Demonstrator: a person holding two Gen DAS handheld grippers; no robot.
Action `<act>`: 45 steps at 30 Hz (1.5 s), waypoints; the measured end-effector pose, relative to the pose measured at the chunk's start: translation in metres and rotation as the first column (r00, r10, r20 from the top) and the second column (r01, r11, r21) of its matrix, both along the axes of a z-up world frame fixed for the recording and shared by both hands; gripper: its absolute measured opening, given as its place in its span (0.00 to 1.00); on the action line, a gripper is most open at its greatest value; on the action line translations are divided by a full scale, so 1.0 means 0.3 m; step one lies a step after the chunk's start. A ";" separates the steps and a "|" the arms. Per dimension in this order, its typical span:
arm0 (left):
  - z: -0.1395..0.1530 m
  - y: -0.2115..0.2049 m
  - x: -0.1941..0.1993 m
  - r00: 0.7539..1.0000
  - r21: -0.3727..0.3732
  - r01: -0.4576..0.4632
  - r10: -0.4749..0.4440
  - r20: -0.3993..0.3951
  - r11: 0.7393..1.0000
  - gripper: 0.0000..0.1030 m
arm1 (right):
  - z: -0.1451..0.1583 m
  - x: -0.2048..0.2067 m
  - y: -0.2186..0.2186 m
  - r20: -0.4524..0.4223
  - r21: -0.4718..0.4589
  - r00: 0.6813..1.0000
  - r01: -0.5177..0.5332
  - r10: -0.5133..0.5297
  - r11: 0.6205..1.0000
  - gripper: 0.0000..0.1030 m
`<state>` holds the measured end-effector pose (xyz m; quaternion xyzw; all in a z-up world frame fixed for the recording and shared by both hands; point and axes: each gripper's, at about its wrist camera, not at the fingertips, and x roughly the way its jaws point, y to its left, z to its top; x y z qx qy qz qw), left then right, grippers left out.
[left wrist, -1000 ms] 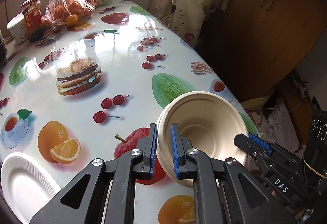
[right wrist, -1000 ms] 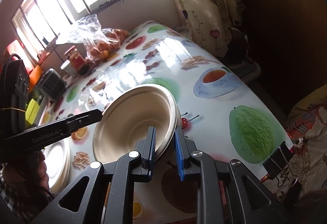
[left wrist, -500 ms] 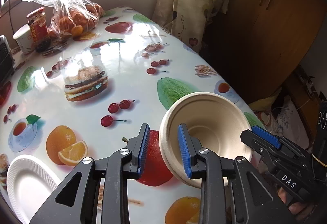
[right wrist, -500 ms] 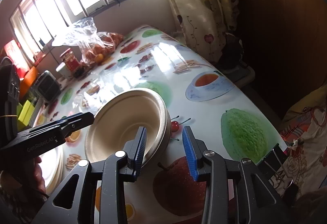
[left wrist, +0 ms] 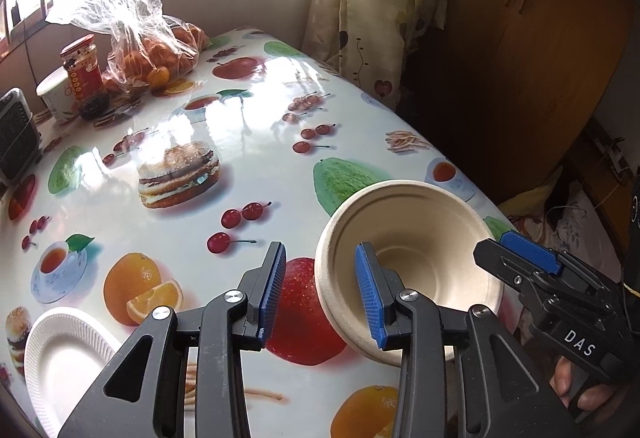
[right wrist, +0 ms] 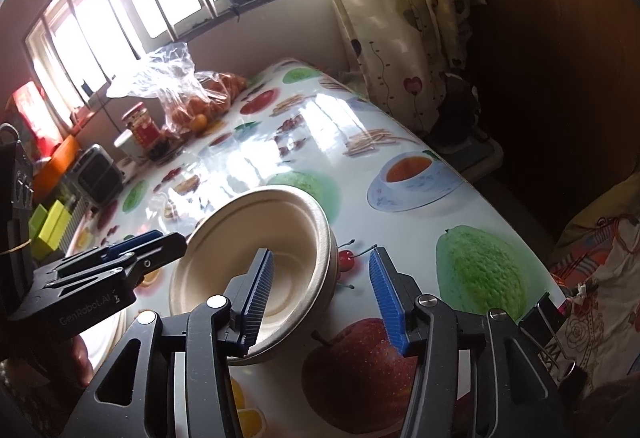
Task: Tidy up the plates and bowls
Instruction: 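Open both grippers to release the bowls into the tan bowl, then close both grippers on the rim of the full tan bowl stack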
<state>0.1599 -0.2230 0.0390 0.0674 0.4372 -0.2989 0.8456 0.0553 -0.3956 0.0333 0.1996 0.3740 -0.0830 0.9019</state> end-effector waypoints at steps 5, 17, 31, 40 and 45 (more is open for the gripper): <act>0.002 -0.004 -0.016 1.000 0.010 0.000 0.000 0.028 1.000 0.37 | -0.010 0.005 -0.006 -0.001 0.008 1.000 -0.008 0.008 1.000 0.52; 0.000 -0.017 -0.029 0.999 0.024 -0.007 0.006 0.046 1.000 0.38 | -0.018 0.011 -0.006 0.001 0.014 1.000 -0.018 0.018 1.000 0.55; -0.062 0.035 -0.005 0.994 -0.054 -0.044 0.038 -0.106 0.998 0.57 | -0.048 0.039 0.006 -0.039 0.015 0.996 -0.085 0.085 0.996 0.60; -0.100 0.032 0.010 0.983 -0.078 -0.067 0.053 -0.176 0.995 0.57 | -0.067 0.052 0.013 -0.061 0.021 0.992 -0.108 0.109 0.994 0.60; -0.111 0.023 0.010 0.984 -0.034 -0.076 0.069 -0.167 0.997 0.57 | -0.072 0.051 0.013 -0.061 0.024 0.992 -0.108 0.109 0.994 0.58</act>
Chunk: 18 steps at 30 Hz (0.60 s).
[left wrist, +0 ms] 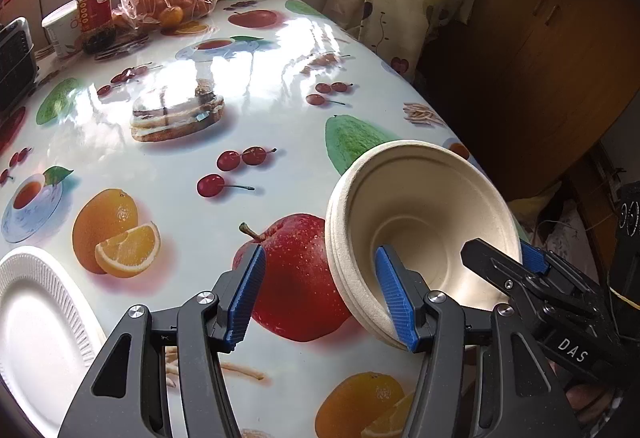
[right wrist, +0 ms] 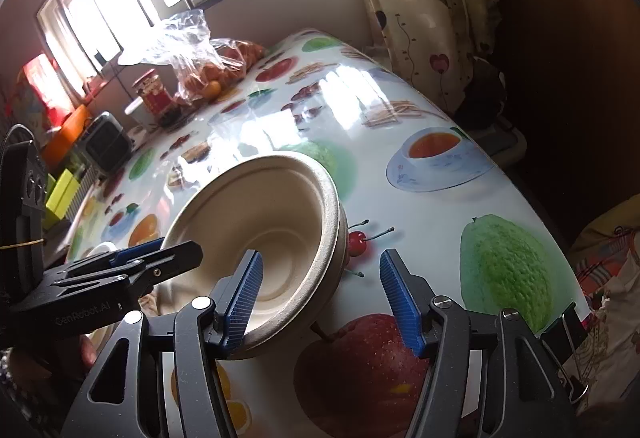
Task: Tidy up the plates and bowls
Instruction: 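Close both grippers on the rim of the full tan bowl stack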
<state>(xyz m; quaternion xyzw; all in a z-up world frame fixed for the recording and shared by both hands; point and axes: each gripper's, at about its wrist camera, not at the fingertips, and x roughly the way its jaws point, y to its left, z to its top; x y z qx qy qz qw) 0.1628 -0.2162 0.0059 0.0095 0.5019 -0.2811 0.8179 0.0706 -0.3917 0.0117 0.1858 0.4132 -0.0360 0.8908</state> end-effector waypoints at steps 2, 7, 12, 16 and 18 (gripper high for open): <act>-0.010 0.000 0.006 1.000 -0.013 0.004 -0.005 -0.020 1.000 0.56 | -0.004 0.001 -0.001 -0.004 0.000 1.000 -0.001 0.001 1.000 0.52; -0.013 -0.006 0.005 1.000 -0.019 0.010 -0.011 -0.022 1.000 0.49 | -0.011 0.001 0.003 -0.007 0.007 1.000 -0.007 0.007 1.000 0.45; -0.011 -0.010 0.008 1.000 -0.015 0.015 -0.015 -0.022 1.000 0.43 | -0.013 0.005 0.006 -0.006 0.016 1.000 -0.015 0.015 1.000 0.37; -0.008 -0.020 0.001 0.999 -0.021 0.028 -0.029 -0.017 0.999 0.36 | -0.015 0.010 0.010 -0.004 0.027 1.000 -0.025 0.025 0.999 0.30; -0.008 -0.026 -0.001 0.999 -0.018 0.032 -0.033 -0.016 0.999 0.34 | -0.014 0.013 0.013 -0.007 0.021 1.000 -0.023 0.023 1.000 0.29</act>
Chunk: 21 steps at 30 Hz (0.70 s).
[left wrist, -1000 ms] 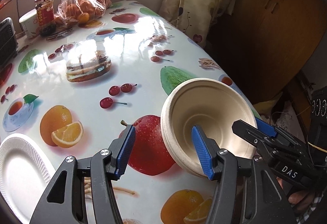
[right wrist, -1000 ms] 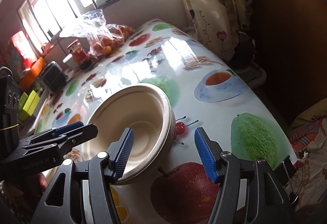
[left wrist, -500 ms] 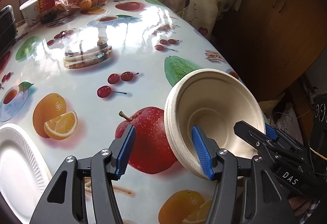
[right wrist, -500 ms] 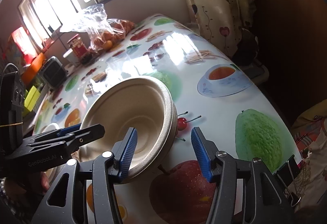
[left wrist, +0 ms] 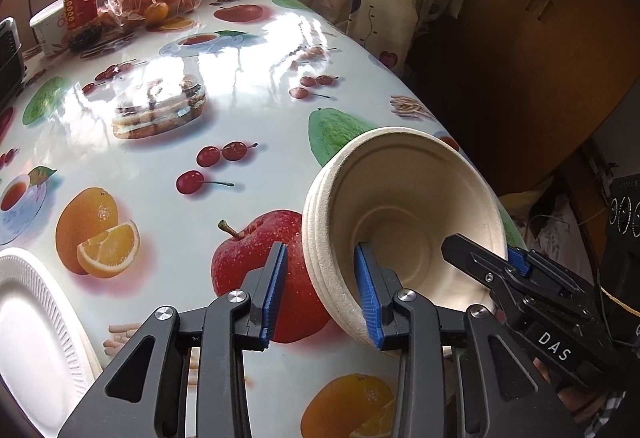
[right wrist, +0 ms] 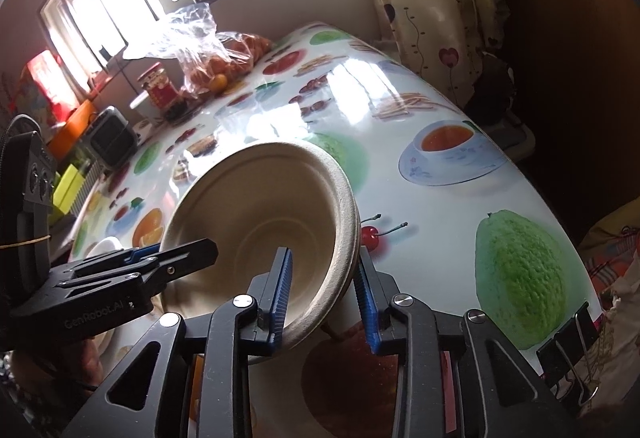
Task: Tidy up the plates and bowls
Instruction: 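Close both grippers on the rim of the full tan bowl stack, then lift the bowl stack with both grippers and carry it toward the white plates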
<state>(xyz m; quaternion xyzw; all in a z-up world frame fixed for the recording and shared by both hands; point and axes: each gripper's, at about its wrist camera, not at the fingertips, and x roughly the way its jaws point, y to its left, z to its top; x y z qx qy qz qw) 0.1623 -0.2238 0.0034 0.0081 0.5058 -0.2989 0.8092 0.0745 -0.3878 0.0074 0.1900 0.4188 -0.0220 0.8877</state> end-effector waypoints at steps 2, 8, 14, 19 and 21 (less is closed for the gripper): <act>-0.003 -0.001 0.002 1.000 0.000 0.000 0.000 -0.005 1.000 0.33 | 0.000 0.002 0.000 -0.001 0.003 1.000 0.000 0.000 1.000 0.28; 0.003 -0.008 -0.005 1.000 -0.002 0.008 -0.008 0.001 1.000 0.31 | 0.002 0.005 0.004 0.000 0.004 1.000 -0.006 0.006 1.000 0.28; 0.005 -0.006 -0.005 1.000 0.001 0.004 -0.004 0.002 1.000 0.31 | 0.001 0.004 0.011 -0.001 0.003 1.000 -0.005 0.005 1.000 0.28; 0.014 -0.002 -0.012 1.000 0.001 0.002 -0.002 0.013 1.000 0.31 | 0.004 0.001 0.013 0.003 0.005 1.000 -0.005 0.005 1.000 0.28; 0.020 0.001 -0.015 1.000 0.001 0.000 0.000 0.018 1.000 0.31 | 0.009 -0.001 0.019 0.006 0.002 1.000 -0.006 0.006 1.000 0.28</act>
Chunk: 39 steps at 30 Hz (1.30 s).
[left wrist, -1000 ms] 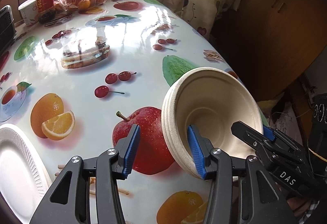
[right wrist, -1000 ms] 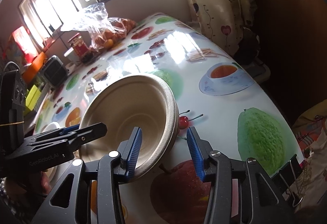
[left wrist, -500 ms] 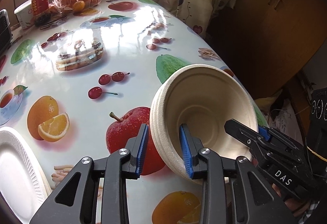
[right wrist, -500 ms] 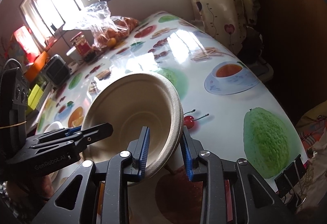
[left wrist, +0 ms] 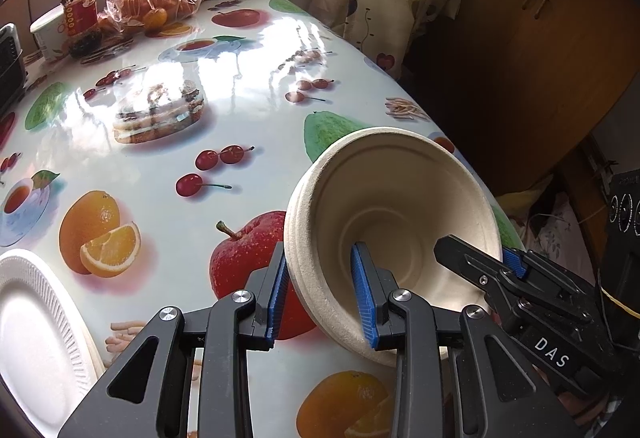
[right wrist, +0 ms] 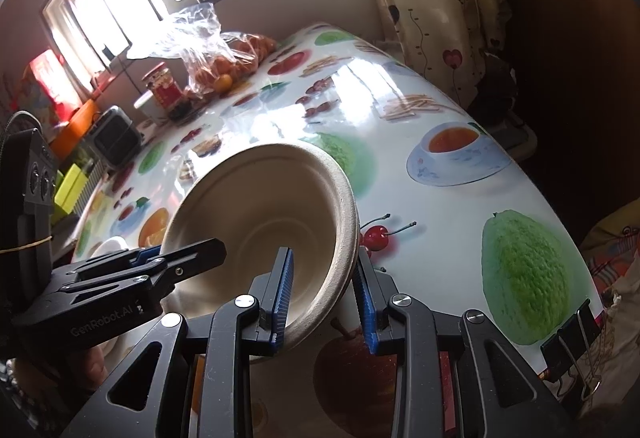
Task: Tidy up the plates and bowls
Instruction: 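Lift the bowl stack with both grippers and carry it toward the white plates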
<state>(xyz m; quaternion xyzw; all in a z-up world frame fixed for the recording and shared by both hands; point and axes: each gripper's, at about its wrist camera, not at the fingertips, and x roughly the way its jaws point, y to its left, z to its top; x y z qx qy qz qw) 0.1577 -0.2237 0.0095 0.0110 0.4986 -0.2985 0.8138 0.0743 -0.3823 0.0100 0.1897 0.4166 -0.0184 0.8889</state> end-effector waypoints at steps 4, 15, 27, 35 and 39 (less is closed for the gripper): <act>0.009 0.009 -0.006 1.000 -0.002 -0.005 0.005 0.007 1.000 0.31 | 0.014 -0.007 0.008 0.011 0.000 1.000 -0.004 0.004 1.000 0.28; 0.057 0.066 -0.035 0.998 -0.002 -0.037 0.037 0.050 0.999 0.31 | 0.065 -0.015 0.061 0.048 -0.009 0.998 -0.040 0.041 0.999 0.28; 0.107 0.171 -0.076 0.992 -0.007 -0.087 0.087 0.089 0.996 0.31 | 0.116 -0.018 0.154 0.081 -0.021 0.992 -0.099 0.100 0.995 0.28; 0.124 0.270 -0.093 0.984 -0.007 -0.141 0.141 0.107 0.990 0.31 | 0.128 -0.013 0.243 0.091 -0.020 0.983 -0.155 0.156 0.988 0.28; 0.127 0.327 -0.104 0.978 -0.007 -0.172 0.172 0.114 0.985 0.31 | 0.135 -0.004 0.296 0.097 -0.022 0.977 -0.189 0.190 0.982 0.28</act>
